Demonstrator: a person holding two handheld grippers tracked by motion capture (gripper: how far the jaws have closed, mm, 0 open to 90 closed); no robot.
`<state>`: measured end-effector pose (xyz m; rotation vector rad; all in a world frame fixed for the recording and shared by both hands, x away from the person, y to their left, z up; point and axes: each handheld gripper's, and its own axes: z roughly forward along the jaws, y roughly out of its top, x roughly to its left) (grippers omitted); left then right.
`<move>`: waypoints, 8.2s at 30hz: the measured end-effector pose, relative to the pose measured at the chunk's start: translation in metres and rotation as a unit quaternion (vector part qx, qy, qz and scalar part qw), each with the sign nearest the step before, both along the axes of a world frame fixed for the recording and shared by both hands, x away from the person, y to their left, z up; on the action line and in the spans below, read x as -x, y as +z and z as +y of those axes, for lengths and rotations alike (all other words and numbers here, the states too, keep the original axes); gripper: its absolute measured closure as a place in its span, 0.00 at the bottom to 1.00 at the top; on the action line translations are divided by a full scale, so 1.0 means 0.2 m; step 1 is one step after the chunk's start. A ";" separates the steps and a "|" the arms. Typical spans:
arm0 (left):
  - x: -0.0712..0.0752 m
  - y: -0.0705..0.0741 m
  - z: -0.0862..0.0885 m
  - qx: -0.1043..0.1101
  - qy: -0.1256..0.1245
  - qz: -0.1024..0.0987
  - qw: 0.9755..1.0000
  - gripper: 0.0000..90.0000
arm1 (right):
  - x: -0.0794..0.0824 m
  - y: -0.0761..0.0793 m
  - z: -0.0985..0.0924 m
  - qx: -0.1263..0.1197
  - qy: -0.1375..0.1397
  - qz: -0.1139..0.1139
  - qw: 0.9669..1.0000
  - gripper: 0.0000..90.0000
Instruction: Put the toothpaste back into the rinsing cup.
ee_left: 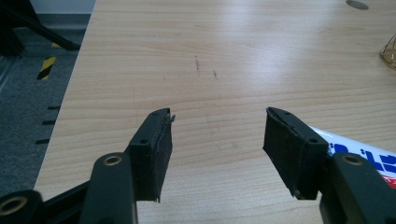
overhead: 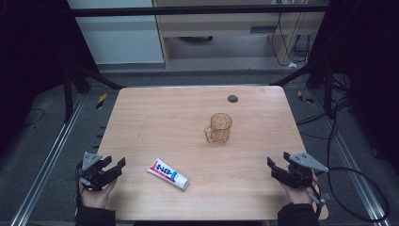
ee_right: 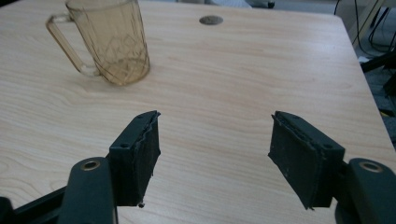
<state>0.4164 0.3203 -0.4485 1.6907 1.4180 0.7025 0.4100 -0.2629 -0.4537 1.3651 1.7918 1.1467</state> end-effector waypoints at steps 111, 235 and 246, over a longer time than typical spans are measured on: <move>-0.17 -0.17 -0.55 -0.059 -0.116 0.101 0.986 0.99 | -0.02 -0.04 0.14 0.030 0.063 0.030 0.997 0.46; -0.36 0.03 -0.98 -0.156 -0.256 0.216 0.929 0.28 | -0.04 -0.09 0.09 0.032 0.057 0.057 0.996 0.39; -0.37 -0.04 -1.00 -0.159 -0.253 0.232 0.926 0.29 | -0.04 -0.09 0.09 0.032 0.057 0.060 0.996 0.39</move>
